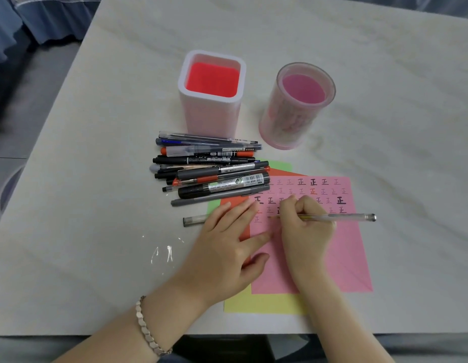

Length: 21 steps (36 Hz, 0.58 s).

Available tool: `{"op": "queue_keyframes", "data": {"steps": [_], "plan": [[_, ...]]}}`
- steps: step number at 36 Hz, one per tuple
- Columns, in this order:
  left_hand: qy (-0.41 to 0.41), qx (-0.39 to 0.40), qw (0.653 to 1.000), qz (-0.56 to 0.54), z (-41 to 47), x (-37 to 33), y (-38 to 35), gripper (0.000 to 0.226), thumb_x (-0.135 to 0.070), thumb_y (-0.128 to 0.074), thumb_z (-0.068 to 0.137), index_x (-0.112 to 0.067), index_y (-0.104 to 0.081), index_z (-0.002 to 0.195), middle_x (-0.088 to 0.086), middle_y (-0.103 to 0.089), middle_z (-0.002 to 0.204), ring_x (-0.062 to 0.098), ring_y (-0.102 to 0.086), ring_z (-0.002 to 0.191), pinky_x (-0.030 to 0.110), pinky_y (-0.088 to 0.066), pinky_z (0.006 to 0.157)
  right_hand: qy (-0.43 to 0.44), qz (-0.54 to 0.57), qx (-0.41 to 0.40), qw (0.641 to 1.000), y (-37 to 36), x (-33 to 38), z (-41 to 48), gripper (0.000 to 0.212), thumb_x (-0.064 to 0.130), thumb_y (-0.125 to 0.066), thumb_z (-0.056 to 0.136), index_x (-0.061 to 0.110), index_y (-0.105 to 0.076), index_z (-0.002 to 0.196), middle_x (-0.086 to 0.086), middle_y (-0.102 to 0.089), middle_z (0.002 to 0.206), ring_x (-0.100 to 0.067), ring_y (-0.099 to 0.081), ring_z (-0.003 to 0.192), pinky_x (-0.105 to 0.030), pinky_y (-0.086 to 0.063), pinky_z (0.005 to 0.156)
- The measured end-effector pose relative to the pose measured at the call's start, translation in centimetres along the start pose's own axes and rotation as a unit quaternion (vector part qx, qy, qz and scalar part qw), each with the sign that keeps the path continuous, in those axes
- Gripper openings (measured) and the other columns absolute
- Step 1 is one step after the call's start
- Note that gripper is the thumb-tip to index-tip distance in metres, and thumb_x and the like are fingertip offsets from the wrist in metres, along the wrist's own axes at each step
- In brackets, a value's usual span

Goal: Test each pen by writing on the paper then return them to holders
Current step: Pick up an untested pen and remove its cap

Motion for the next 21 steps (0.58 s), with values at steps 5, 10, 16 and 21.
{"op": "queue_keyframes", "data": {"steps": [5, 10, 16, 21], "plan": [[0.000, 0.001, 1.000, 0.000, 0.1, 0.1, -0.1, 0.031, -0.037, -0.053, 0.084, -0.025, -0.073, 0.104, 0.014, -0.056, 0.131, 0.022, -0.039, 0.130, 0.043, -0.027, 0.107, -0.020, -0.008, 0.006, 1.000, 0.0, -0.4, 0.0, 0.036, 0.013, -0.051, 0.069, 0.024, -0.025, 0.046, 0.009, -0.027, 0.038, -0.004, -0.023, 0.045, -0.016, -0.023, 0.045], [-0.002, -0.001, 1.000, -0.003, 0.1, 0.1, -0.1, 0.031, -0.037, -0.053, 0.084, -0.025, -0.072, 0.104, 0.014, -0.055, 0.131, 0.022, -0.039, 0.130, 0.043, -0.027, 0.107, -0.027, -0.002, -0.002, 1.000, 0.3, -0.4, 0.0, 0.037, 0.015, -0.053, 0.071, 0.023, -0.027, 0.045, 0.009, -0.029, 0.037, -0.004, -0.026, 0.042, -0.015, -0.024, 0.045], [-0.001, 0.005, 1.000, -0.006, 0.2, 0.2, -0.1, 0.031, -0.038, -0.053, 0.085, -0.025, -0.071, 0.107, 0.013, -0.053, 0.133, 0.022, -0.039, 0.132, 0.043, -0.025, 0.108, -0.055, 0.012, 0.078, 0.995, 1.1, -0.2, 0.1, 0.027, 0.020, -0.061, 0.087, 0.019, -0.053, 0.060, 0.011, -0.059, 0.055, -0.003, -0.052, 0.054, -0.015, -0.041, 0.057], [-0.007, 0.001, 1.000, -0.005, 0.2, 0.2, -0.1, 0.028, -0.035, -0.055, 0.084, -0.024, -0.072, 0.102, 0.013, -0.054, 0.133, 0.022, -0.039, 0.132, 0.043, -0.025, 0.109, -0.041, -0.032, 0.179, 0.983, 1.7, 0.6, -0.6, 0.010, 0.020, -0.057, 0.070, 0.029, -0.061, 0.070, 0.008, -0.070, 0.073, -0.008, -0.067, 0.071, -0.024, -0.053, 0.064]]}}
Point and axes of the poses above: each hand's wrist, its own z-axis towards the middle knuckle, its own y-axis out of the back of the hand, x = y × z, the point moved 8 cm from there along z, towards the middle knuckle
